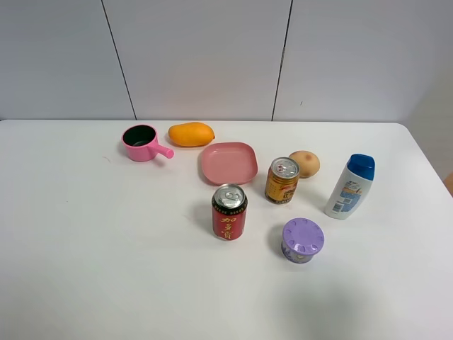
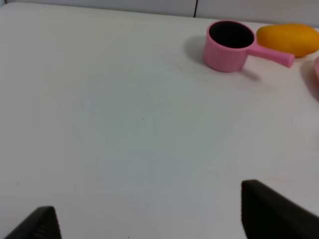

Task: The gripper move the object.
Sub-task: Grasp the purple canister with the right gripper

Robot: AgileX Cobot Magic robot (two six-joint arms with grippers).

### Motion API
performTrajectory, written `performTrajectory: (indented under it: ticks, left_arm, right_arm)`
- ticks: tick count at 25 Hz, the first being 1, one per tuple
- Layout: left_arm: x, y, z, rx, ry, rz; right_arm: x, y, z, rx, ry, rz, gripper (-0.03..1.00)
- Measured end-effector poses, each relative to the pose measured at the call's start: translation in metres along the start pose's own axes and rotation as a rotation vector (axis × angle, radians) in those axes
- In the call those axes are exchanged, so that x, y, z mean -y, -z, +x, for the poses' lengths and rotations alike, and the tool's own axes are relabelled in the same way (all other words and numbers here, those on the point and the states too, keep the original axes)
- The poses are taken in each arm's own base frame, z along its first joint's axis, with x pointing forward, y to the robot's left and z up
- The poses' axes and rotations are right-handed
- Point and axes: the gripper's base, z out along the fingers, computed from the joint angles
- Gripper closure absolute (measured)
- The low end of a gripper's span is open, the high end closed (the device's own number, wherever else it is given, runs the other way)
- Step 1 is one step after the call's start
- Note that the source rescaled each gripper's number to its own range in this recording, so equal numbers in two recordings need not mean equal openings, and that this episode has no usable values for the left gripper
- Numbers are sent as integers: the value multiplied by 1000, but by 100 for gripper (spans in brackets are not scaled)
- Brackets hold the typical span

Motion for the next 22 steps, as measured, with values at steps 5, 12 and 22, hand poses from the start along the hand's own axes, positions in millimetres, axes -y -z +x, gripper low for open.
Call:
performTrajectory:
  ticks: [5,12,22]
  left_arm:
    - [0,0,0,0,0,0]
    - [0,0,0,0,0,0]
    - [0,0,0,0,0,0]
  right_arm:
    - [0,0,0,2,-2,0,60]
    - [0,0,-1,8,-36,-3,60]
    - [-3,-5,-63,-134,-49,-71,60]
